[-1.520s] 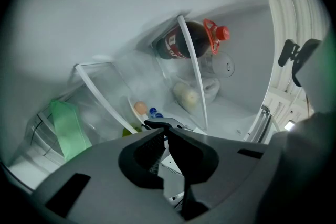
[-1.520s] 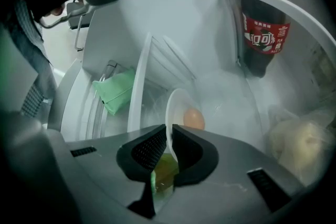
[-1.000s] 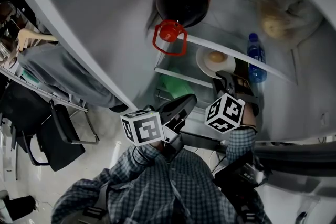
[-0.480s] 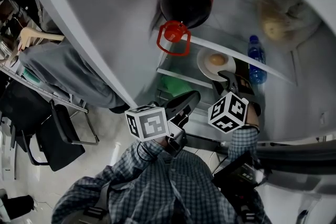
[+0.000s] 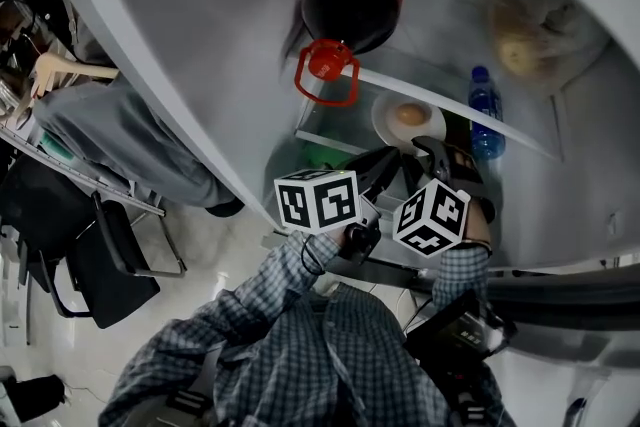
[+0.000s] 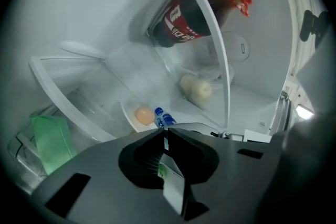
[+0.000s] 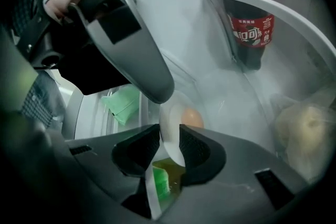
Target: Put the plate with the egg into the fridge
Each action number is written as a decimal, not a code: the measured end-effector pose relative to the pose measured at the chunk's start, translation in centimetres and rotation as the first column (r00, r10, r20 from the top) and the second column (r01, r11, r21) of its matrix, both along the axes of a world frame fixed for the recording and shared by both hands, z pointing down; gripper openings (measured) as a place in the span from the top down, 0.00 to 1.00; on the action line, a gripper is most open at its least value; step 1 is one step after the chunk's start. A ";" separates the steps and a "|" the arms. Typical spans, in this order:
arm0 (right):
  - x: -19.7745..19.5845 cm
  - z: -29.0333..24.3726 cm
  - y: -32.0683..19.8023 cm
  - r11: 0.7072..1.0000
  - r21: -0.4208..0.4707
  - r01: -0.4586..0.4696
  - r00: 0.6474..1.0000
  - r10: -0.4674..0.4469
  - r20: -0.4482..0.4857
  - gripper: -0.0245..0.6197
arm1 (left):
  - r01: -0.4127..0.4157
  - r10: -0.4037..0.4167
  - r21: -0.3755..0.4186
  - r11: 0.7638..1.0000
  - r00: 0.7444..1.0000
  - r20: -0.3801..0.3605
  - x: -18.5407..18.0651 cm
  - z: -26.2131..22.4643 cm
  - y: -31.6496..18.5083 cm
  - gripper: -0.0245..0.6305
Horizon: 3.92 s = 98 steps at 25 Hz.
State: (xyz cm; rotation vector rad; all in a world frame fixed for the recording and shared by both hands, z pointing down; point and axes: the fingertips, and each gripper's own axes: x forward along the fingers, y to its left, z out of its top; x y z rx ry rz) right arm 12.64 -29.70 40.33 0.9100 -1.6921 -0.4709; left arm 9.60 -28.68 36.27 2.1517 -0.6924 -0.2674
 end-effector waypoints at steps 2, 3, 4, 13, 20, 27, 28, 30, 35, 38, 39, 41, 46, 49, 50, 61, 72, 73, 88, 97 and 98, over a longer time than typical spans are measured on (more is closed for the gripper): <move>0.0 0.0 0.1 1.000 0.003 0.002 1.000 -0.002 0.001 0.81 | 0.006 -0.006 -0.012 1.000 1.000 0.016 0.2 0.4 -0.6 0.92; 0.0 0.0 0.1 1.000 0.004 0.003 1.000 -0.003 0.002 0.81 | 0.006 -0.006 -0.015 1.000 1.000 0.025 0.3 0.6 -0.9 0.92; 0.0 0.0 0.1 1.000 0.006 0.003 1.000 -0.003 0.004 0.81 | 0.002 -0.001 -0.015 1.000 1.000 0.030 0.6 0.8 -1.1 0.92; 0.0 -0.2 0.5 1.000 0.010 0.007 0.999 -0.007 0.033 0.81 | -0.018 0.019 -0.012 1.000 0.999 0.041 1.7 1.3 -1.7 0.92; -0.4 -0.3 1.1 1.000 0.007 0.011 0.998 -0.011 0.057 0.81 | -0.016 0.015 0.005 1.000 0.997 0.073 1.9 1.2 -1.9 0.92; 0.3 -0.5 1.8 0.999 0.034 -0.018 0.998 0.016 0.068 0.81 | -0.018 0.017 0.013 1.000 0.998 0.058 2.1 1.1 -1.8 0.92; 0.3 -0.7 1.9 0.999 0.046 -0.024 0.996 0.020 0.081 0.81 | -0.020 0.019 0.012 1.000 0.999 0.051 2.1 1.1 -1.7 0.92; 0.2 -1.4 2.1 0.996 0.079 -0.039 0.991 0.028 0.129 0.81 | -0.022 0.022 0.014 1.000 0.999 0.033 1.9 1.0 -1.5 0.92; -1.2 -2.7 3.2 0.991 0.125 -0.055 0.942 0.010 0.335 0.81 | -0.017 0.017 0.041 0.999 1.000 -0.001 0.9 0.2 -0.7 0.92; -2.5 -2.8 4.4 0.992 0.114 -0.057 0.885 -0.002 0.466 0.81 | -0.005 0.006 0.052 0.999 1.000 -0.024 -0.2 -0.1 -0.2 0.92; -2.8 -2.8 4.7 0.992 0.109 -0.065 0.864 0.001 0.503 0.81 | 0.001 0.000 0.054 0.999 1.000 -0.028 -0.6 -0.1 0.0 0.92; -3.1 -2.9 5.3 0.988 0.117 -0.102 0.824 0.018 0.566 0.81 | 0.010 -0.008 0.066 0.998 1.000 -0.025 -1.4 -0.2 0.6 0.92; -2.1 -4.6 6.3 0.961 0.120 -0.249 0.682 0.086 0.726 0.91 | 0.017 -0.019 0.139 0.990 1.000 0.008 -3.3 -0.8 2.5 0.92; -1.7 -4.8 7.0 0.948 0.070 -0.310 0.562 0.124 0.818 0.95 | 0.027 -0.037 0.200 0.979 0.998 0.051 -4.2 -1.0 3.5 0.92; -1.5 -4.8 7.3 0.945 0.052 -0.324 0.517 0.131 0.846 0.95 | 0.030 -0.046 0.217 0.976 0.997 0.067 -4.5 -1.0 3.9 0.92; 1.4 -3.4 9.8 0.899 -0.020 -0.438 0.301 0.168 0.939 0.95 | -0.038 -0.021 0.291 0.956 0.980 0.197 -5.7 1.3 7.5 0.95; 0.1 -3.3 10.3 0.923 -0.019 -0.384 0.277 0.135 0.951 0.95 | -0.063 -0.016 0.325 0.944 0.972 0.235 -5.0 1.4 7.9 0.95; 0.1 -3.3 10.3 0.924 -0.016 -0.382 0.279 0.132 0.951 0.95 | -0.061 -0.019 0.329 0.942 0.972 0.235 -5.0 1.3 7.8 0.95; -0.2 -3.9 10.3 0.942 0.027 -0.334 0.301 0.080 0.950 0.95 | -0.059 -0.024 0.342 0.938 0.973 0.232 -4.5 1.0 7.8 0.95; -0.7 -3.8 9.9 0.953 0.019 -0.303 0.297 0.075 0.952 0.95 | -0.056 -0.028 0.341 0.938 0.971 0.236 -4.5 1.0 7.7 0.95; -0.9 -3.9 9.8 0.954 0.020 -0.300 0.295 0.073 0.953 0.95 | -0.054 -0.030 0.341 0.938 0.971 0.236 -4.6 1.0 7.6 0.95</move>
